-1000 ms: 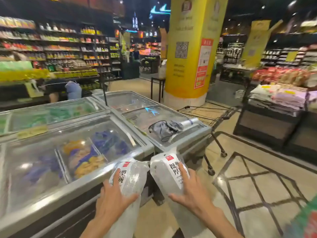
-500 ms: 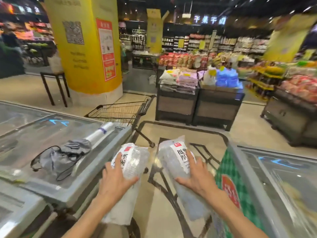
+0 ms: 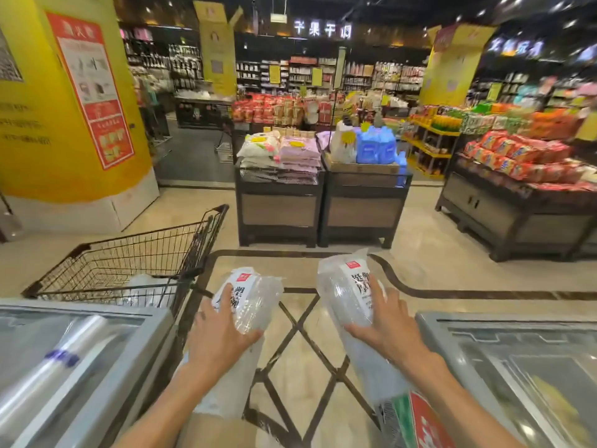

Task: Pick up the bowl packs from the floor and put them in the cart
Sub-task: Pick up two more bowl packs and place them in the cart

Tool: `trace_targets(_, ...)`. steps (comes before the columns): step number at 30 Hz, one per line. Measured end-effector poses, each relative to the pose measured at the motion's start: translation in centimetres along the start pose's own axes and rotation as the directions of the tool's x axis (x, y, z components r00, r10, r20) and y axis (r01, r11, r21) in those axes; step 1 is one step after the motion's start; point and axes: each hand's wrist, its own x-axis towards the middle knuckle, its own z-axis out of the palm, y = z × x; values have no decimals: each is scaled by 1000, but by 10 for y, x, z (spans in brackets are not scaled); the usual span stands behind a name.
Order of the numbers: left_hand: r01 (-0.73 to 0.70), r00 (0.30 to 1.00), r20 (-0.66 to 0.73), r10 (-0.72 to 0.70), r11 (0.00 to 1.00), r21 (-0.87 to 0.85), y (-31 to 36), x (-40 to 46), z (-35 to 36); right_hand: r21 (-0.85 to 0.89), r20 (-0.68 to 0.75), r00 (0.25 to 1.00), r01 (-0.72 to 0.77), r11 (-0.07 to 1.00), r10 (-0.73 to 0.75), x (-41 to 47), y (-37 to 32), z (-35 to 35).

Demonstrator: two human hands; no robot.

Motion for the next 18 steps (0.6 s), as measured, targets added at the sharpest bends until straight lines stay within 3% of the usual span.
trace_targets(10, 84, 996, -26, -83, 995, 59, 72, 291, 32, 83, -6, 996, 88, 993, -88, 313, -9, 24)
trace_targets(18, 140, 983, -127, -135, 990, 29, 75, 517, 10, 65, 69, 981, 179, 982, -183, 552, -87, 30)
